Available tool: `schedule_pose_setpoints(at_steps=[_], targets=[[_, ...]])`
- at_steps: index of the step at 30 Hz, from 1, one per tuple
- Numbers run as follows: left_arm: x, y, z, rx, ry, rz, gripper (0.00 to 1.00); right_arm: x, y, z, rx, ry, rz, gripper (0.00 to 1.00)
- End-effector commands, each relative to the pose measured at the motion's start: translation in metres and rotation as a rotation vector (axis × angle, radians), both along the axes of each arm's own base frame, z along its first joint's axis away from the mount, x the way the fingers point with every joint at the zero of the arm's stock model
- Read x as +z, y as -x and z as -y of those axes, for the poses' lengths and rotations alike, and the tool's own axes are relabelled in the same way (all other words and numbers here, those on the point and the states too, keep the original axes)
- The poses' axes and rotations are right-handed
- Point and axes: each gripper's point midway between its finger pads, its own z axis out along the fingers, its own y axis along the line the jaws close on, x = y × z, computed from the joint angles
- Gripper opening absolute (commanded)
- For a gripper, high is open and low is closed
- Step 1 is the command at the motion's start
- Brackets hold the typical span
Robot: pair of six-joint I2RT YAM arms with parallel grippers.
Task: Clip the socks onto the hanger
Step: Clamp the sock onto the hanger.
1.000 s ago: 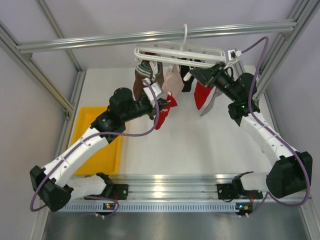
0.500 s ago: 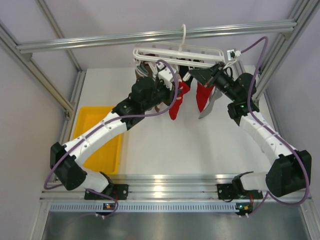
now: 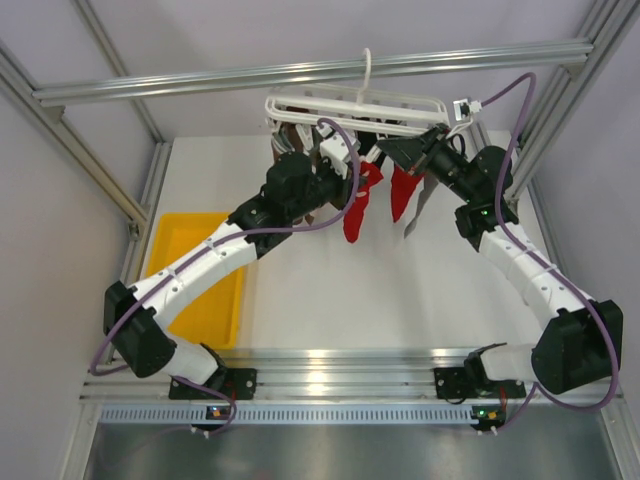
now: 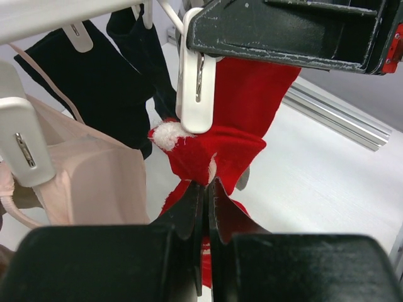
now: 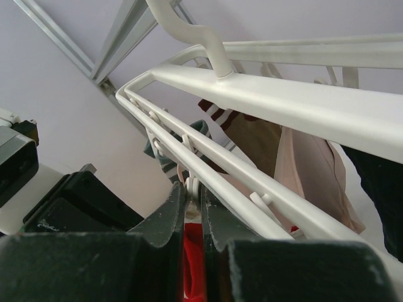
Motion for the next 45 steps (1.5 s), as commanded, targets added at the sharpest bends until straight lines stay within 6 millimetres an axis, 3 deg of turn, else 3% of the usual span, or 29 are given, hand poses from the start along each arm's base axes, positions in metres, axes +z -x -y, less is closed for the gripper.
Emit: schedule_pose_setpoints(at_steps=[1, 27, 36, 45], targets=[[0.044, -0.005, 0.004, 0.001, 0.089, 0.101, 0.00, 0.019, 0.007, -0.003, 0.039, -0.017, 0.060, 0.00], [0.067, -0.005, 0.011, -0.034, 0.134, 0.145, 0.00, 0.008, 0.005, -0.004, 0.047, 0.016, 0.056, 0.00], [0.069, -0.003, 0.011, -0.045, 0.140, 0.152, 0.00, 0.008, 0.003, -0.003, 0.047, 0.017, 0.045, 0.34], [0.059, -0.004, 0.008, -0.028, 0.116, 0.143, 0.00, 0.015, 0.005, 0.001, 0.050, 0.003, 0.046, 0.46]])
